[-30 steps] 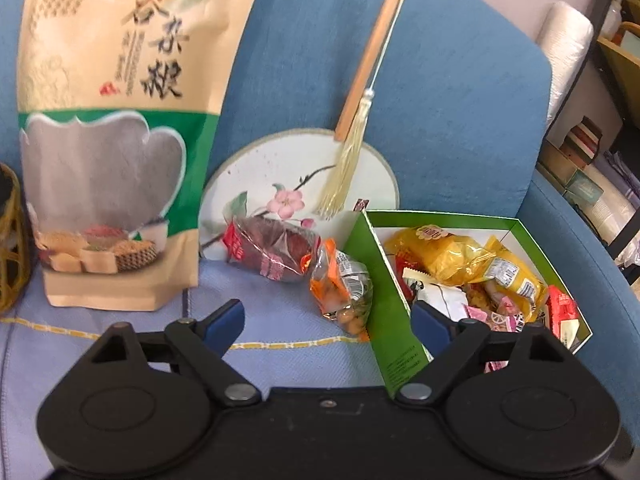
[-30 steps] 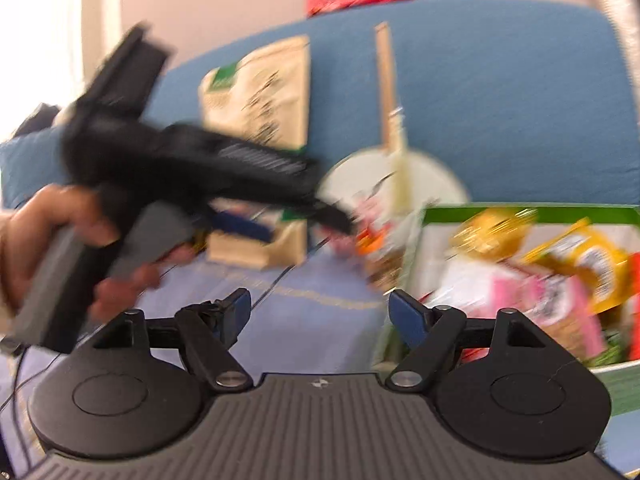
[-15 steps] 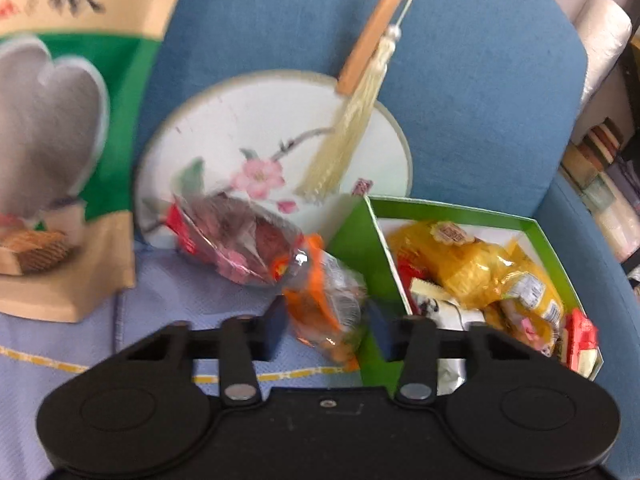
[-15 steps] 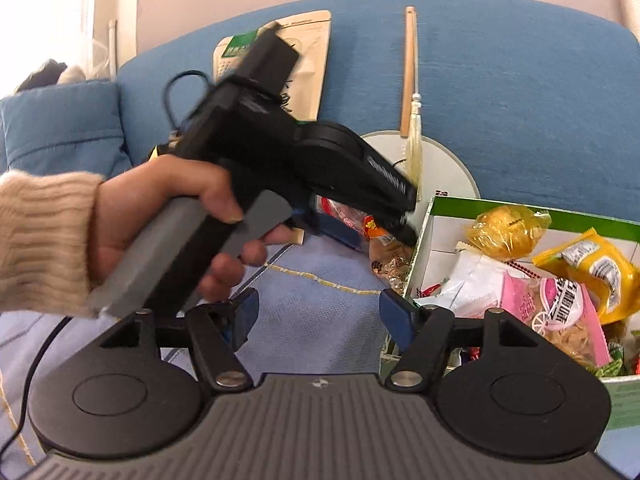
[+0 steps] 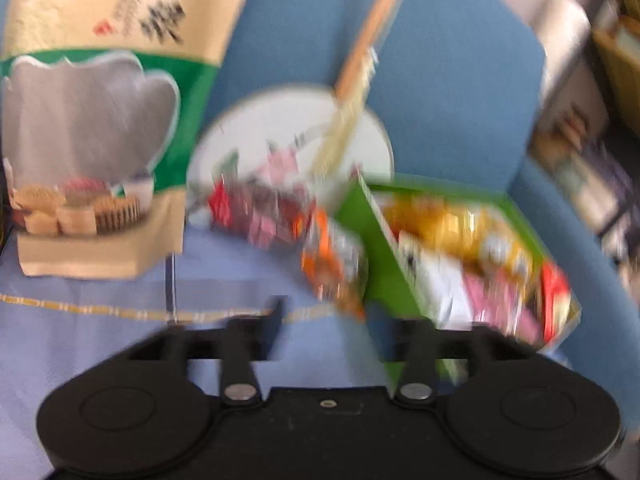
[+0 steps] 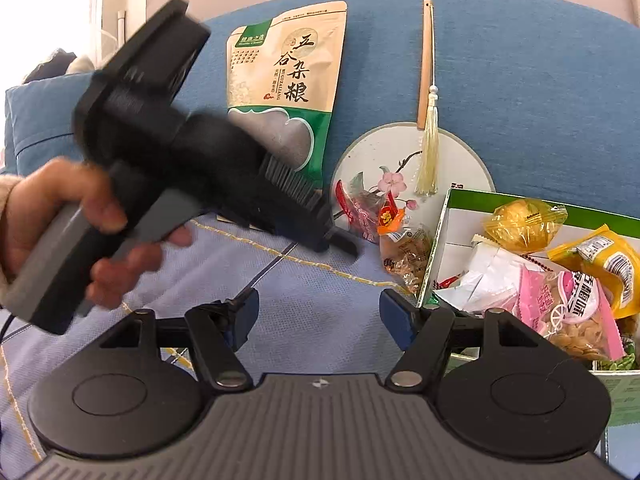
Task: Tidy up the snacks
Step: 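Move both tools back and grasp the orange-edged clear packet together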
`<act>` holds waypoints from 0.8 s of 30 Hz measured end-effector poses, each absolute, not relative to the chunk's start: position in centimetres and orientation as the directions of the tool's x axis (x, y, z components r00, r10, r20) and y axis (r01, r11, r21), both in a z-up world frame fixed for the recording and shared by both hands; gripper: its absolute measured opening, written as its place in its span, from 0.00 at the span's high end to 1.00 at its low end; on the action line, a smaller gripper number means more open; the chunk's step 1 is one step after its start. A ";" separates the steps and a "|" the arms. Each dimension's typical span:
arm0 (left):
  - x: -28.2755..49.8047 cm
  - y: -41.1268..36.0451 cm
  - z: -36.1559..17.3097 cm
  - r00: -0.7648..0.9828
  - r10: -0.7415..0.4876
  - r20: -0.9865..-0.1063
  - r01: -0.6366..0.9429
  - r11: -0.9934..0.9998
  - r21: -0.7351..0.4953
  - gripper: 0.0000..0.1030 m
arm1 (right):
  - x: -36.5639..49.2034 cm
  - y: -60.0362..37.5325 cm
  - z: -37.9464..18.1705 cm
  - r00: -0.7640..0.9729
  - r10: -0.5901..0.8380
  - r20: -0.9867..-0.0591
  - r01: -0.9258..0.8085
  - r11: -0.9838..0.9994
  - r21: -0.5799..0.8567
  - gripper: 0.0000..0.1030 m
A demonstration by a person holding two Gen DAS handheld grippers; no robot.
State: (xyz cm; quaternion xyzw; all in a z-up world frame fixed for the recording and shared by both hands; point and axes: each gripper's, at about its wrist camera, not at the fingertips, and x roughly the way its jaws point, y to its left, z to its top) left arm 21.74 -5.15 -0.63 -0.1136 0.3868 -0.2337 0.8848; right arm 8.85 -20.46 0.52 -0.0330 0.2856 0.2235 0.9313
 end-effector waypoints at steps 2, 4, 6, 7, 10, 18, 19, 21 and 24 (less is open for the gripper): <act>22.8 -6.2 -0.3 0.603 -0.501 -0.621 0.310 0.864 -0.397 0.14 | 8.9 -20.6 0.5 0.739 0.393 -0.548 -0.431 0.900 0.066 0.00; 23.8 -7.4 -0.4 0.601 -0.501 -0.622 0.304 0.864 -0.402 0.15 | 8.9 -20.8 0.5 0.742 0.387 -0.547 -0.428 0.902 0.058 0.00; 24.7 -8.4 -0.6 0.607 -0.485 -0.630 0.312 0.874 -0.373 0.18 | 8.9 -20.8 0.6 0.744 0.388 -0.543 -0.431 0.901 0.053 0.00; 25.1 -9.0 -0.9 0.609 -0.466 -0.642 0.310 0.884 -0.349 0.21 | 8.9 -20.8 0.6 0.745 0.390 -0.541 -0.433 0.900 0.053 0.00; 26.6 -9.4 -2.6 0.576 -0.471 -0.667 0.272 0.881 -0.388 0.48 | 8.9 -20.8 0.6 0.747 0.380 -0.546 -0.431 0.902 0.037 0.00; 24.1 -6.9 -1.7 0.501 -0.520 -0.692 0.358 0.853 -0.381 1.00 | 8.8 -21.0 0.9 0.738 0.399 -0.544 -0.442 0.895 0.058 0.00; 23.4 -6.3 -1.8 0.492 -0.523 -0.696 0.361 0.850 -0.384 1.00 | 8.8 -20.9 0.8 0.735 0.400 -0.547 -0.445 0.894 0.056 0.00; 21.8 -4.8 -2.1 0.473 -0.539 -0.697 0.351 0.841 -0.412 1.00 | 8.7 -20.7 0.7 0.730 0.403 -0.552 -0.452 0.891 0.053 0.00; 19.4 -2.7 -2.3 0.458 -0.550 -0.698 0.335 0.834 -0.438 1.00 | 8.5 -20.3 0.6 0.717 0.420 -0.557 -0.470 0.881 0.059 0.00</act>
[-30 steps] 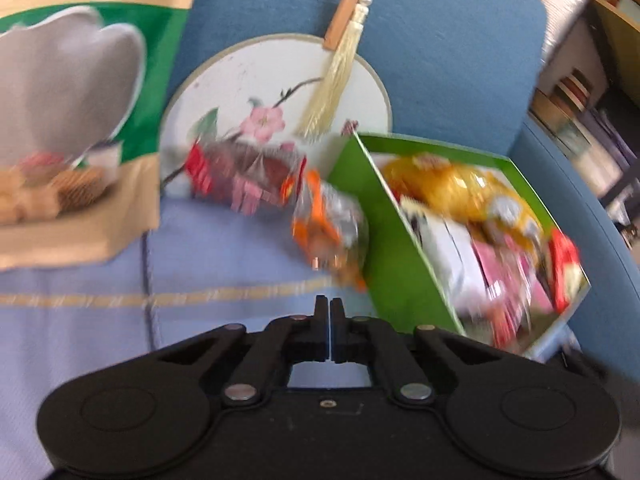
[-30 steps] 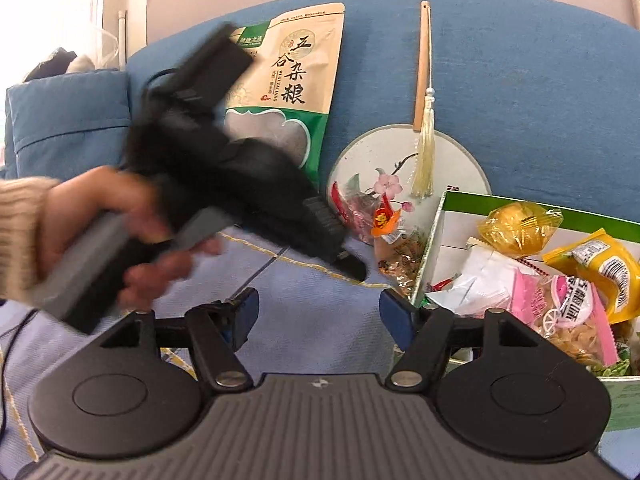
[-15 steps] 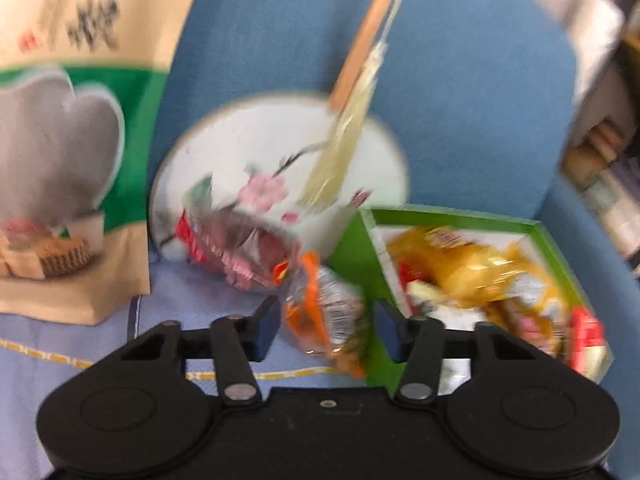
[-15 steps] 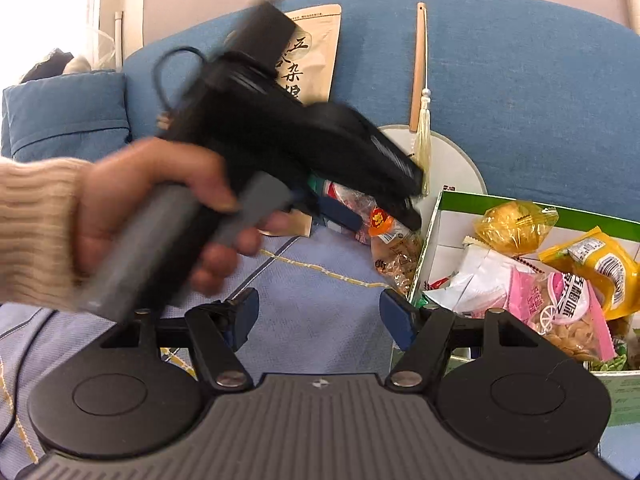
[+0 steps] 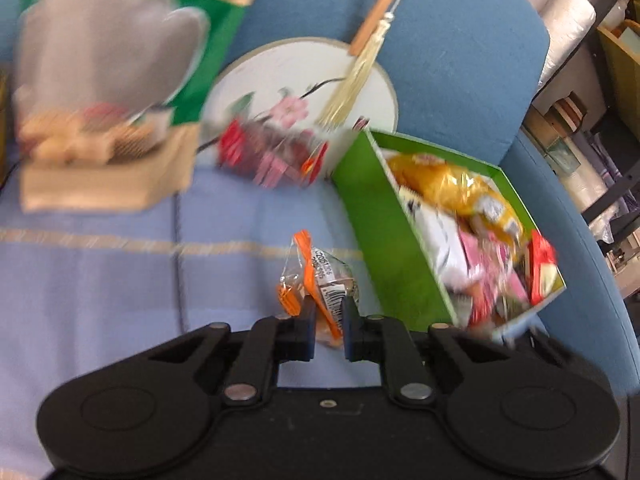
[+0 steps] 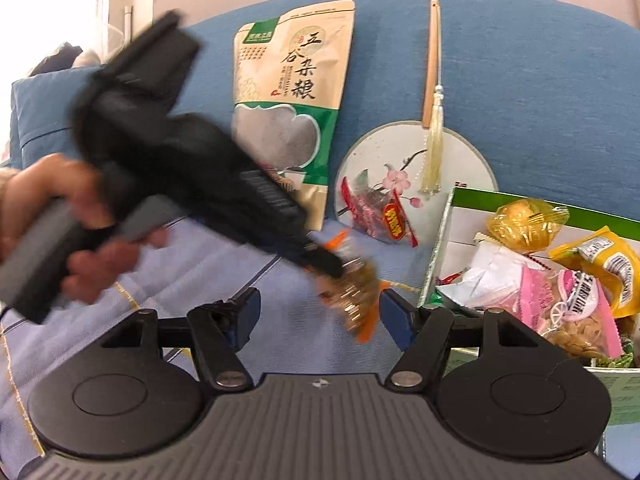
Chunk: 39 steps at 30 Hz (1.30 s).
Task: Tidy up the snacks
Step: 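Move both tools back and grasp the orange-edged clear packet together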
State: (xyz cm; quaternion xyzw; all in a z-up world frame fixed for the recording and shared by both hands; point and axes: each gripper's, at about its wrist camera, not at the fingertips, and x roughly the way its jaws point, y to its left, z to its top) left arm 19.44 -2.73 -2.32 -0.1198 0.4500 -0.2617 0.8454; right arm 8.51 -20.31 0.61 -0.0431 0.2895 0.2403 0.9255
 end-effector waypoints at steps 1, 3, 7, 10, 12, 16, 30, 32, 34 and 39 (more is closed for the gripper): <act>18.8 -2.2 -2.4 0.456 -0.550 -0.699 0.337 0.834 -0.437 1.00 | 8.5 -20.1 0.5 0.709 0.427 -0.561 -0.478 0.876 0.064 0.00; 18.5 -1.7 -2.5 0.441 -0.563 -0.699 0.330 0.826 -0.456 1.00 | 8.4 -19.6 0.0 0.687 0.446 -0.574 -0.499 0.863 0.073 0.00; 18.2 -1.4 -2.5 0.428 -0.570 -0.702 0.330 0.821 -0.466 0.86 | 8.2 -18.2 -0.9 0.670 0.461 -0.582 -0.544 0.838 0.039 0.00; 17.7 -0.9 -1.9 0.473 -0.543 -0.694 0.347 0.839 -0.420 0.46 | 8.3 -17.5 -1.3 0.690 0.443 -0.573 -0.548 0.836 -0.014 0.00; 17.7 -0.5 -1.7 0.495 -0.530 -0.688 0.332 0.847 -0.414 0.17 | 8.7 -17.2 -1.5 0.705 0.433 -0.561 -0.544 0.839 -0.037 0.00; 17.9 -0.2 -1.9 0.499 -0.531 -0.685 0.330 0.847 -0.416 0.17 | 9.5 -16.4 -2.1 0.711 0.421 -0.563 -0.540 0.840 -0.054 0.00; 17.2 -1.1 -1.2 0.575 -0.408 -0.709 0.298 0.912 -0.283 0.28 | 10.4 -16.0 -2.7 0.694 0.376 -0.614 -0.538 0.838 -0.095 0.40; 16.9 -1.1 -0.8 0.581 -0.397 -0.710 0.300 0.916 -0.267 0.28 | 10.0 -15.7 -2.5 0.682 0.386 -0.621 -0.555 0.826 -0.097 0.41; 16.5 -1.0 -0.5 0.576 -0.404 -0.710 0.306 0.913 -0.270 0.28 | 9.6 -15.5 -2.4 0.670 0.409 -0.619 -0.571 0.817 -0.078 0.41; 15.9 -1.5 -0.6 0.552 -0.423 -0.719 0.333 0.902 -0.275 0.26 | 9.2 -15.0 -2.9 0.668 0.420 -0.614 -0.589 0.803 -0.091 0.36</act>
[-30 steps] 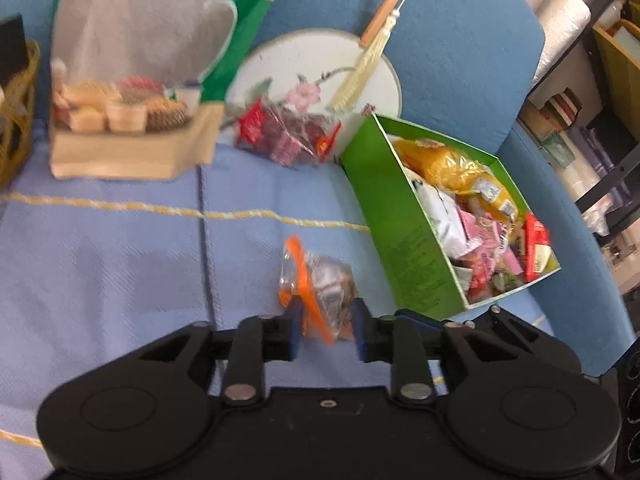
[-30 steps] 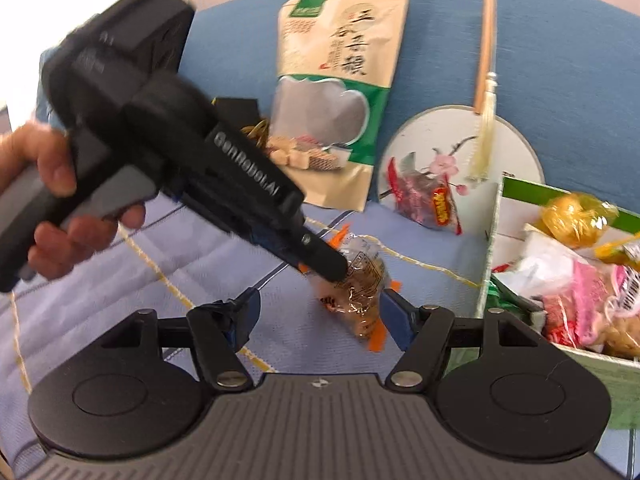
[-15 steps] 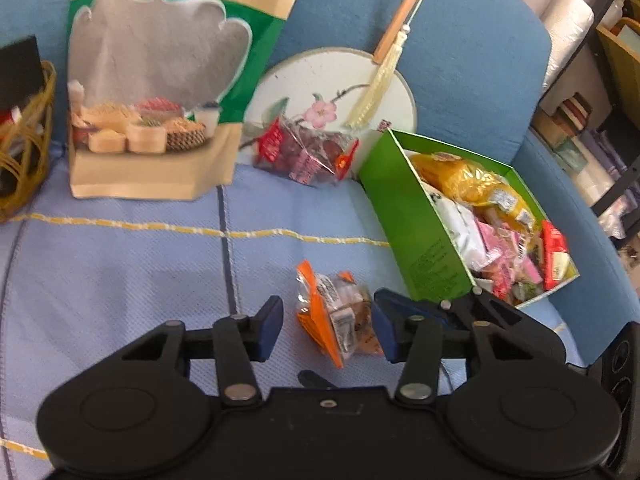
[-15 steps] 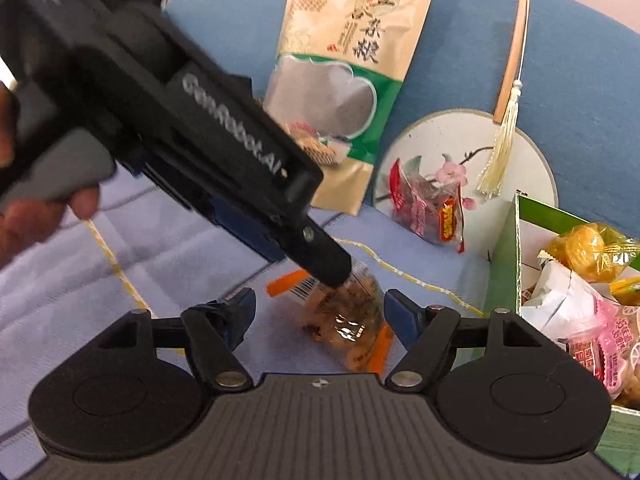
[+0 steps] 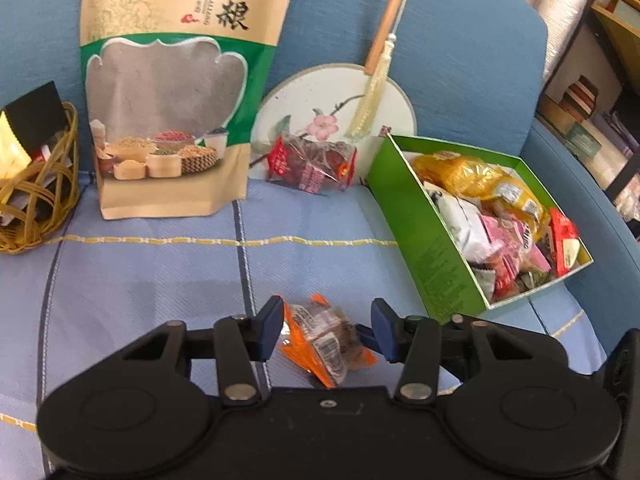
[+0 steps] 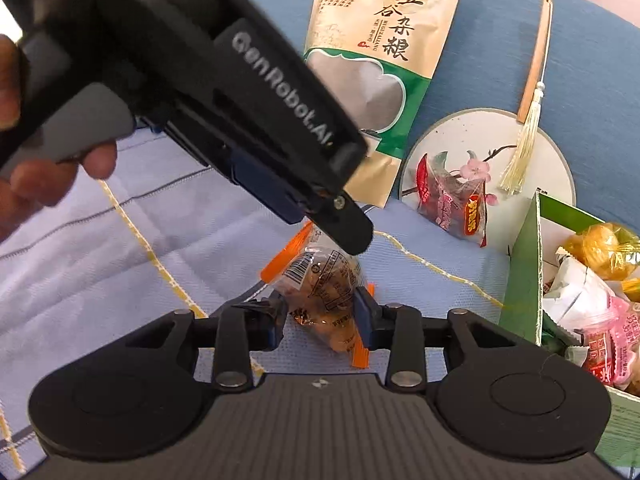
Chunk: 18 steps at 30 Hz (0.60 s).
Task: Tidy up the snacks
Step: 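Move both tools back and grasp the orange-edged clear packet together, then carry the orange-edged packet into the green box and open both tools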
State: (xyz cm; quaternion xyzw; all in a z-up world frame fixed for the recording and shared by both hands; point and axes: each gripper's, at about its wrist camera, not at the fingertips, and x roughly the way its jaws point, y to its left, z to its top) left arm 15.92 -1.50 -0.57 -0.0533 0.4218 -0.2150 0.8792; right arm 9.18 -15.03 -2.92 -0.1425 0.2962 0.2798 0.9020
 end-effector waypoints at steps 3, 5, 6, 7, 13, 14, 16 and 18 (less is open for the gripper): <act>15.8 -1.8 -1.2 0.527 -0.429 -0.734 0.344 0.897 -0.277 0.22 | 9.5 -15.3 -3.2 0.649 0.412 -0.640 -0.582 0.811 -0.068 0.20; 15.8 -1.9 -1.6 0.509 -0.437 -0.742 0.356 0.891 -0.281 0.19 | 9.8 -15.6 -3.3 0.641 0.410 -0.649 -0.571 0.820 -0.046 0.13; 15.8 -1.8 -1.9 0.499 -0.442 -0.745 0.356 0.889 -0.289 0.18 | 10.1 -15.7 -3.3 0.636 0.412 -0.653 -0.568 0.823 -0.034 0.13; 15.8 -1.8 -2.2 0.486 -0.451 -0.749 0.357 0.884 -0.301 0.16 | 10.2 -15.8 -3.3 0.633 0.415 -0.654 -0.566 0.824 -0.025 0.13; 16.7 -1.4 -3.7 0.425 -0.462 -0.778 0.329 0.880 -0.343 0.49 | 10.5 -15.6 -3.7 0.627 0.404 -0.666 -0.554 0.833 -0.016 0.37; 16.8 -1.3 -4.1 0.424 -0.450 -0.786 0.310 0.888 -0.340 0.54 | 10.5 -15.7 -3.6 0.639 0.389 -0.663 -0.539 0.842 -0.025 0.48; 16.6 -0.9 -3.9 0.439 -0.474 -0.764 0.277 0.880 -0.386 0.56 | 10.9 -16.1 -3.3 0.646 0.395 -0.653 -0.529 0.849 -0.010 0.55; 16.2 -1.1 -2.7 0.472 -0.477 -0.741 0.292 0.878 -0.379 0.66 | 10.5 -16.1 -2.5 0.673 0.386 -0.631 -0.521 0.853 -0.034 0.61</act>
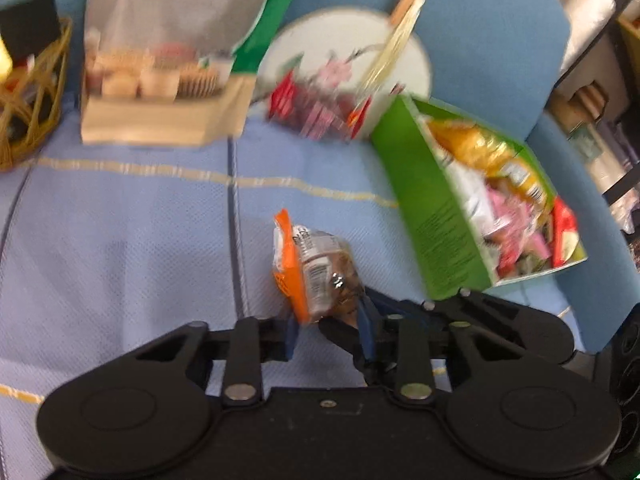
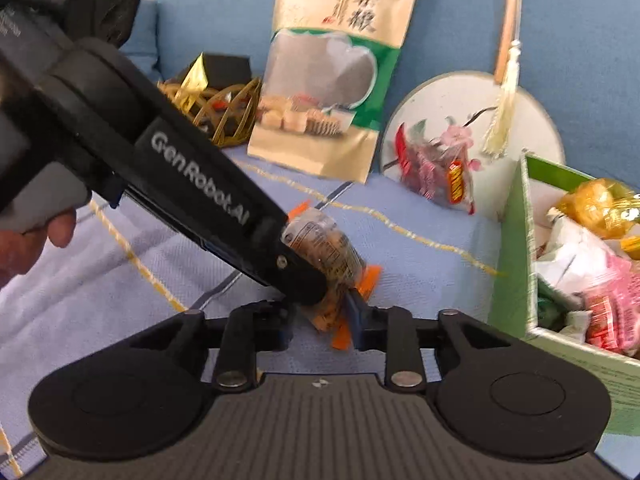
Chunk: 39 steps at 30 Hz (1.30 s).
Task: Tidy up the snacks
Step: 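Carry the orange-edged packet into the green box and open both tools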
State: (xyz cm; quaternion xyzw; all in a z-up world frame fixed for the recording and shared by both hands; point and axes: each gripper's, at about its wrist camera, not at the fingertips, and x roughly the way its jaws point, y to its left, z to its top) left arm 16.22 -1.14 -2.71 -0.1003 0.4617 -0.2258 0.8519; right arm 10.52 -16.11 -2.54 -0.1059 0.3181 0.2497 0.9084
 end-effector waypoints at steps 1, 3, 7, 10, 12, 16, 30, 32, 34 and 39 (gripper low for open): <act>15.9 -1.5 -1.8 0.493 -0.471 -0.731 0.314 0.881 -0.355 0.66 | 10.2 -16.2 -2.0 0.693 0.385 -0.610 -0.519 0.853 -0.051 0.64; 15.6 -2.3 0.1 0.526 -0.465 -0.712 0.352 0.881 -0.315 0.66 | 9.9 -16.8 -0.6 0.733 0.380 -0.564 -0.499 0.864 -0.067 0.64; 15.9 -4.4 3.3 0.556 -0.507 -0.659 0.411 0.856 -0.312 0.66 | 9.7 -19.1 2.0 0.802 0.353 -0.482 -0.435 0.898 -0.067 0.64; 16.3 -6.8 4.7 0.556 -0.544 -0.628 0.452 0.833 -0.320 0.66 | 9.4 -21.3 3.6 0.850 0.307 -0.428 -0.370 0.927 -0.069 0.64; 16.7 -8.9 5.5 0.554 -0.567 -0.610 0.490 0.814 -0.312 0.66 | 9.2 -22.6 4.4 0.877 0.267 -0.400 -0.326 0.942 -0.086 0.64; 17.8 -13.0 7.1 0.537 -0.612 -0.581 0.560 0.773 -0.297 0.66 | 9.4 -26.1 5.7 0.915 0.194 -0.355 -0.231 0.971 -0.066 0.64; 21.5 -20.2 3.0 0.536 -0.593 -0.601 0.608 0.765 -0.212 0.00 | 12.9 -31.0 2.5 0.862 -0.022 -0.507 -0.046 0.992 -0.122 0.49; 21.4 -19.1 2.4 0.553 -0.588 -0.590 0.592 0.776 -0.218 0.00 | 12.8 -30.4 2.3 0.863 -0.006 -0.505 -0.073 0.988 -0.138 0.42; 21.6 -18.1 2.0 0.537 -0.585 -0.608 0.577 0.780 -0.241 0.00 | 12.3 -29.7 2.5 0.877 0.007 -0.480 -0.096 0.982 -0.161 0.13; 20.8 -14.9 2.9 0.559 -0.575 -0.597 0.556 0.794 -0.244 0.00 | 10.5 -27.7 3.4 0.916 0.045 -0.399 -0.141 0.967 -0.214 0.03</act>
